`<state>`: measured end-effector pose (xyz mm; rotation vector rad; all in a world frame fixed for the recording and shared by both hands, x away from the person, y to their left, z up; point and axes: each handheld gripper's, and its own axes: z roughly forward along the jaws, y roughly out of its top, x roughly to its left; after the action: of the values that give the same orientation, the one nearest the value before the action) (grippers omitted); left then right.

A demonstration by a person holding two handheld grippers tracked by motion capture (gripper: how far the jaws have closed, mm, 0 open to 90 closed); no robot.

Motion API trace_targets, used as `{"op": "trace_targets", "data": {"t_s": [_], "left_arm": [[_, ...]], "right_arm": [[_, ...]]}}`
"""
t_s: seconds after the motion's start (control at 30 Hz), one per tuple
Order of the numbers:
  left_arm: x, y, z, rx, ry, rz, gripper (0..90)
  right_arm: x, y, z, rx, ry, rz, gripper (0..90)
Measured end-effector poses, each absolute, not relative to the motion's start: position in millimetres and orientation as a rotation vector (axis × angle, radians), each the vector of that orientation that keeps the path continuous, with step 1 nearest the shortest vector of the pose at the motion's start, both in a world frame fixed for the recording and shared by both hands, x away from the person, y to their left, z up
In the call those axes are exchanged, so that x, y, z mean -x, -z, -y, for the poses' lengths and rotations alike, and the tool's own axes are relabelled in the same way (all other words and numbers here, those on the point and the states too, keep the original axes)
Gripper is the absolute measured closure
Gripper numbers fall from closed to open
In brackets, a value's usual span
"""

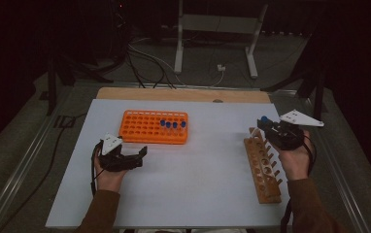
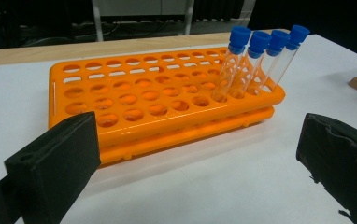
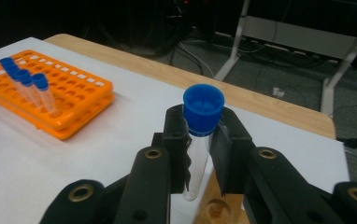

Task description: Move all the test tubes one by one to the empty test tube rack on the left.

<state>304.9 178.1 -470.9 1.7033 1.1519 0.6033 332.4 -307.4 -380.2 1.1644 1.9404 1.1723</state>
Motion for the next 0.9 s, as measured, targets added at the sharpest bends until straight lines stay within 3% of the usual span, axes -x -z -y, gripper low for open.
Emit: {"op": "trace_targets", "data": {"t_s": [0.37, 0.9], "left_arm": [[-305, 448, -148, -1.723, -0.593, -1.036, 0.8], [-319, 424, -73, -1.757, -0.523, -0.875, 1.3]], "right_arm": [[-336, 383, 279, -1.128, -1.221, -2.014, 76.7], [-328, 380, 241, -1.059, -1.287, -2.102, 76.7]]}}
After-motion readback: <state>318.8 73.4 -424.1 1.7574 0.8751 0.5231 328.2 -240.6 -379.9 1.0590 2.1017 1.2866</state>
